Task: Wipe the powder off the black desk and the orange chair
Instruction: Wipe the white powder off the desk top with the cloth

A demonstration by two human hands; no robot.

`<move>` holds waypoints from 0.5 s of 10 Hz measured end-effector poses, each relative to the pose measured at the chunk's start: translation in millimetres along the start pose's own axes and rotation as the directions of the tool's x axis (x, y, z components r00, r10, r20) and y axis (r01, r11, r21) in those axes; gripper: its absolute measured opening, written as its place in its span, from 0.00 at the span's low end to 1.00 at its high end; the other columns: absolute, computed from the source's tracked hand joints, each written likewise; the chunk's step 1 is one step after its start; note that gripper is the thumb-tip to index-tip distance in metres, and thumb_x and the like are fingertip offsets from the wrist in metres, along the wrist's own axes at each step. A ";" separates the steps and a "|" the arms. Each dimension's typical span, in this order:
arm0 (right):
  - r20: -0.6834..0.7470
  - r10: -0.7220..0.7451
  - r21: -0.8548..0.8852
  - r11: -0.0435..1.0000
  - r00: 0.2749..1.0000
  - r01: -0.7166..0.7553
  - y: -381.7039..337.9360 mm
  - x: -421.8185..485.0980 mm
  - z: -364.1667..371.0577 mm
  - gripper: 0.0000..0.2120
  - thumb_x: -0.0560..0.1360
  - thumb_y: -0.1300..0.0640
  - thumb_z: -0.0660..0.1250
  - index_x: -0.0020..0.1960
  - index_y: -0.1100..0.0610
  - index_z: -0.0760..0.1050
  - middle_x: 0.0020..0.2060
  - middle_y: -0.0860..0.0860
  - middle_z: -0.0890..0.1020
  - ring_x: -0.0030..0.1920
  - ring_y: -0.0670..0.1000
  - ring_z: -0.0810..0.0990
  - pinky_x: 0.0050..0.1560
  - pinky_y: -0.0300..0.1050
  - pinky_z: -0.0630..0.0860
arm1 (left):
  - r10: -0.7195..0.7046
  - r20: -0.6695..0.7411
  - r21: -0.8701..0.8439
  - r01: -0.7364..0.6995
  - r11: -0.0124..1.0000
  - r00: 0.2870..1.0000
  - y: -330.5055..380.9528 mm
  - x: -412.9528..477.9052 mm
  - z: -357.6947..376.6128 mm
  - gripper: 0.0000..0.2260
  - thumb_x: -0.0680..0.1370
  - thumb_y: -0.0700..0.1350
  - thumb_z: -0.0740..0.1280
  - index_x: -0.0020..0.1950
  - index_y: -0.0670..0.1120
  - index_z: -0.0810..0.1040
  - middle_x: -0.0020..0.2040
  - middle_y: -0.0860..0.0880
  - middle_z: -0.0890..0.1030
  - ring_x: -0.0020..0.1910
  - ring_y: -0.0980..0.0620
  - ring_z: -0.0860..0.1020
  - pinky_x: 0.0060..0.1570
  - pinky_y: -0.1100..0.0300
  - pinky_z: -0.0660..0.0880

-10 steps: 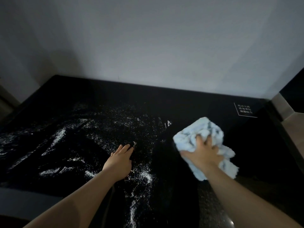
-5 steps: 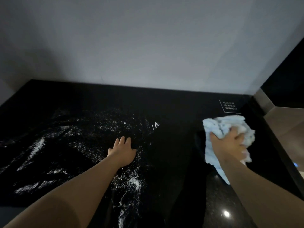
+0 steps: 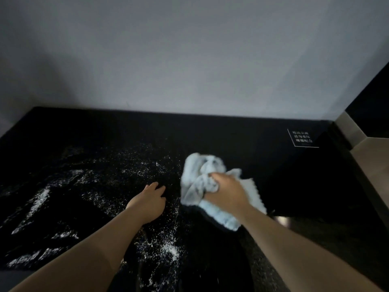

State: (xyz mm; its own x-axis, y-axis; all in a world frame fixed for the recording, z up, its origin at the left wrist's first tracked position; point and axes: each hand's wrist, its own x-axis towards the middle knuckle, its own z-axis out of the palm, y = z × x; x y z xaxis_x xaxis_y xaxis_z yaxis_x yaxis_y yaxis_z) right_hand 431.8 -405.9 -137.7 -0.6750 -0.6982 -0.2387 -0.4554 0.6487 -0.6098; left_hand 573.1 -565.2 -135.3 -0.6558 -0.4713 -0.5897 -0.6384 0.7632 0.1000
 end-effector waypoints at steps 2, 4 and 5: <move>-0.545 0.099 0.089 0.994 0.833 -0.060 42.1 21.2 -61.1 0.17 0.68 0.47 0.68 0.55 0.50 0.75 0.47 0.52 0.80 0.46 0.55 0.79 0.47 0.45 0.74 | 0.077 0.038 0.288 -0.084 0.954 0.996 -8.5 3.4 0.6 0.19 0.84 0.41 0.49 0.74 0.38 0.60 0.77 0.39 0.48 0.76 0.38 0.45 0.75 0.46 0.49; -0.317 0.496 -0.250 0.779 0.809 -0.575 74.5 58.9 -68.3 0.34 0.70 0.32 0.49 0.73 0.44 0.54 0.73 0.54 0.56 0.69 0.63 0.62 0.64 0.61 0.63 | 0.144 0.072 0.460 -0.160 0.873 0.987 -8.1 4.6 0.6 0.18 0.84 0.43 0.49 0.71 0.39 0.67 0.78 0.41 0.47 0.76 0.39 0.44 0.75 0.47 0.48; -0.223 0.253 -0.371 0.871 0.941 -0.322 34.5 64.4 -32.3 0.28 0.69 0.36 0.51 0.68 0.40 0.60 0.71 0.50 0.60 0.68 0.60 0.64 0.63 0.59 0.64 | 0.136 0.059 0.377 -0.148 0.914 0.989 -8.5 2.7 -0.3 0.19 0.84 0.43 0.48 0.71 0.39 0.68 0.78 0.42 0.46 0.76 0.39 0.42 0.75 0.47 0.49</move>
State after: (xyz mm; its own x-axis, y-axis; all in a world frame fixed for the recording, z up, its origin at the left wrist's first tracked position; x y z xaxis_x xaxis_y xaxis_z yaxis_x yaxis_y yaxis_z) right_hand 353.9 -418.7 -149.7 -0.8801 -0.4257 -0.2102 -0.3947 0.9021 -0.1742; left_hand 576.7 -573.1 -137.5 -0.7113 -0.3365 -0.6171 -0.3347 0.9342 -0.1235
